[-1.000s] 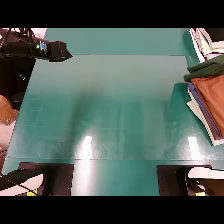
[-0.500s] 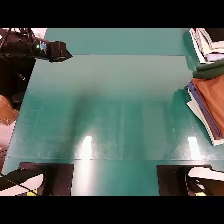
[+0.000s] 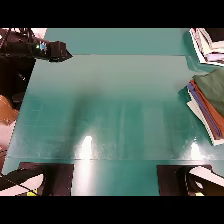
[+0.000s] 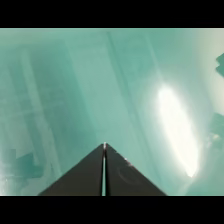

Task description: Fold the shirts.

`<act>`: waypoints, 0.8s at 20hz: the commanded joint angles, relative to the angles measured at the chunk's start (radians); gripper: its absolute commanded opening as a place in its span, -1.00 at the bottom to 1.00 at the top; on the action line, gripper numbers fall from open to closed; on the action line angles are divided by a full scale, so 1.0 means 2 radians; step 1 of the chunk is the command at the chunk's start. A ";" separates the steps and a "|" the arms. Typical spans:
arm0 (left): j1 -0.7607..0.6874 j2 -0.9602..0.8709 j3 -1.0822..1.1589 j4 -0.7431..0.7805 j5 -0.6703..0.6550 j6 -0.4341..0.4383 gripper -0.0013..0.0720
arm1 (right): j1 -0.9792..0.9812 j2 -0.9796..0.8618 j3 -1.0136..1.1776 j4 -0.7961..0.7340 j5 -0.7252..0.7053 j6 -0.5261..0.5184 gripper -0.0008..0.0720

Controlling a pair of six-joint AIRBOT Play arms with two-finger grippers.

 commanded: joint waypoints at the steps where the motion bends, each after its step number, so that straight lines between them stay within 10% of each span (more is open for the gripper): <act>1: 0.000 0.000 0.000 0.000 -0.006 0.009 -0.90 | -0.038 0.025 -0.041 -0.001 -0.006 0.000 0.75; 13: 0.000 0.000 0.000 0.000 0.002 0.009 -0.89 | 0.345 0.060 -0.041 0.160 -0.120 0.000 0.73; 16: 0.000 0.000 0.000 0.000 0.002 0.009 -0.89 | 0.445 0.058 -0.041 0.160 -0.163 0.000 -0.47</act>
